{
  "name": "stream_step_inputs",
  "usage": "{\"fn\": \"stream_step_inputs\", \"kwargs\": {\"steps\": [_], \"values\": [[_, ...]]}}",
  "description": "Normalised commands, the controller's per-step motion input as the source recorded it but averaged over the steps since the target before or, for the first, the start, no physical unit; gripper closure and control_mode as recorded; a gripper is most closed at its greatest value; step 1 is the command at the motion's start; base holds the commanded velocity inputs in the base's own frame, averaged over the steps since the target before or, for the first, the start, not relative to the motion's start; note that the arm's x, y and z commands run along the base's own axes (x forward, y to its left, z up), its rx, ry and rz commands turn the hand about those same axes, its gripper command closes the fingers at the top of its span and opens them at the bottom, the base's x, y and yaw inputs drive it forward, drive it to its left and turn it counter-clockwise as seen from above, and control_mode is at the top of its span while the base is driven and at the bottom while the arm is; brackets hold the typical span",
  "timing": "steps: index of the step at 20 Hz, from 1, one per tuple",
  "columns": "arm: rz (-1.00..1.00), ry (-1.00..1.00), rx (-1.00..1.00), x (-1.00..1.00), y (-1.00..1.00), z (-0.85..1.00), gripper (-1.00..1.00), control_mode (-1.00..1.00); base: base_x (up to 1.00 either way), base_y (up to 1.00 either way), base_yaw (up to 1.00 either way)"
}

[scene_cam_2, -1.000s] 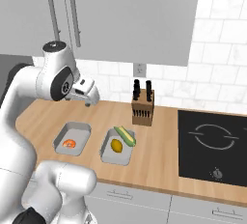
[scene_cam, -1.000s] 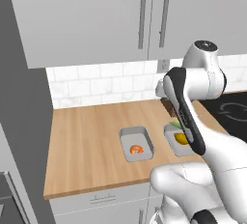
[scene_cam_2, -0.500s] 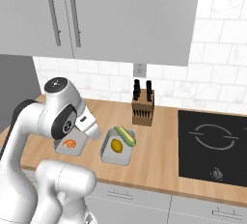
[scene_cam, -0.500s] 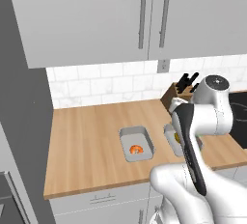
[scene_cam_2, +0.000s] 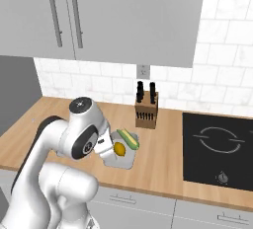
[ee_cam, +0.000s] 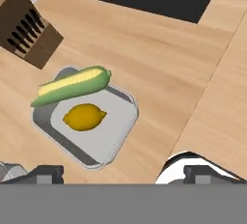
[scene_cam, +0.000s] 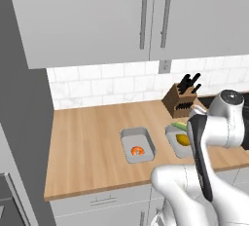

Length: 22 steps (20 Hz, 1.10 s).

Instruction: Take the meat container that has the shrimp and place it on the second highest rack of the freezer. Then take the vegetable container that has the lemon and corn and place it on the highest rack of the freezer.

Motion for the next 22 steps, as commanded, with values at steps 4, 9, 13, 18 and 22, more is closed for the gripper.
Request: {"fn": "stream_step_inputs", "kwargs": {"steps": [4, 9, 13, 18, 22], "values": [[-0.10, 0.00, 0.19, -0.15, -0.36, -0.29, -1.00, -1.00, 0.00, 0.00, 0.00], [-0.03, 0.00, 0.15, -0.02, -0.05, -0.26, -1.00, -1.00, 0.00, 0.00, 0.00], [0.00, 0.08, 0.12, 0.02, 0.00, -0.43, -1.00, -1.00, 0.00, 0.00, 0.00], [0.00, 0.07, 0.04, 0.10, 0.00, -0.34, -1.00, -1.00, 0.00, 0.00, 0.00], [0.00, 0.03, 0.00, 0.14, 0.00, -0.12, -1.00, -1.00, 0.00, 0.00, 0.00]]}}
